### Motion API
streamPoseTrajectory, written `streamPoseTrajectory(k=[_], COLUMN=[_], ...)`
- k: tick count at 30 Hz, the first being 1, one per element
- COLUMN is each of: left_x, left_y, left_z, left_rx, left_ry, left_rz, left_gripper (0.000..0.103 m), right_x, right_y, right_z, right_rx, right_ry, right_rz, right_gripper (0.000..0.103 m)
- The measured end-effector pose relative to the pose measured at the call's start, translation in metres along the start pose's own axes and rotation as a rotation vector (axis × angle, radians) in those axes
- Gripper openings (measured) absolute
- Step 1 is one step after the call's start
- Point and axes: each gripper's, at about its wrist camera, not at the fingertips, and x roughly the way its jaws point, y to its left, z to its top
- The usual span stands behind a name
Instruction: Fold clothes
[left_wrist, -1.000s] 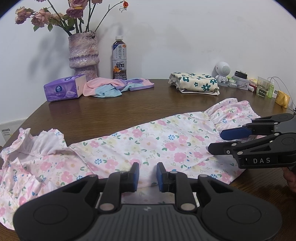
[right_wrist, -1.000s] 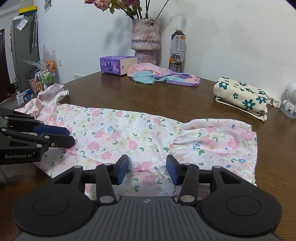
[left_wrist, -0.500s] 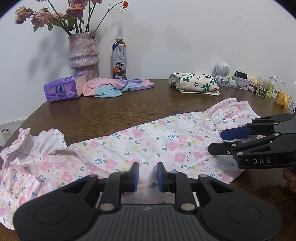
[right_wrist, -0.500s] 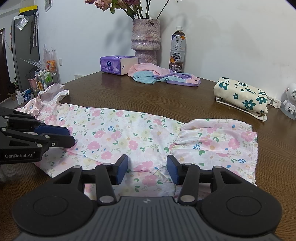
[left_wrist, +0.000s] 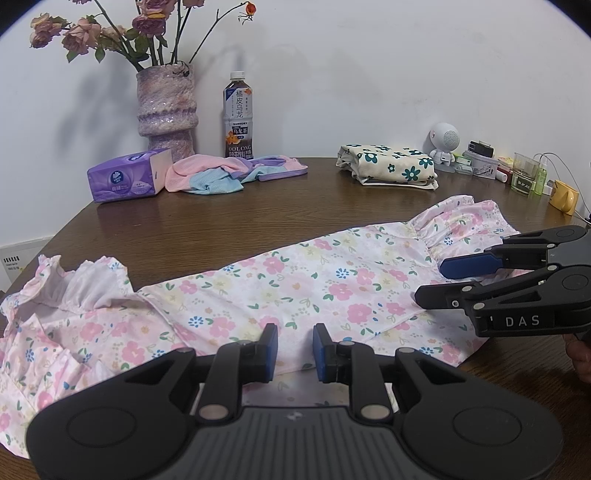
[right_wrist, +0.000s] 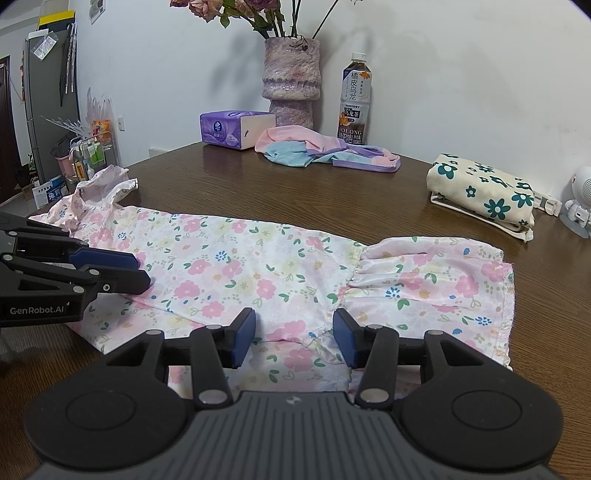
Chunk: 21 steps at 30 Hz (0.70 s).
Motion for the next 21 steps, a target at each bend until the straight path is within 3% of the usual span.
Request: streamPoseTrajectory(k=[21], left_x=[0.0000], left_y=[-0.0006], left_z=[-0.0002], left_rx=[-0.001], left_ry=[-0.001], left_rz=[0.001], left_gripper=[0.019], right_x=[-0.0006], right_y=[0.0006], right_z=[0.0002], right_rx=[-0.002], right_ry=[0.000], right_rz=[0.001], right_gripper=[0.048])
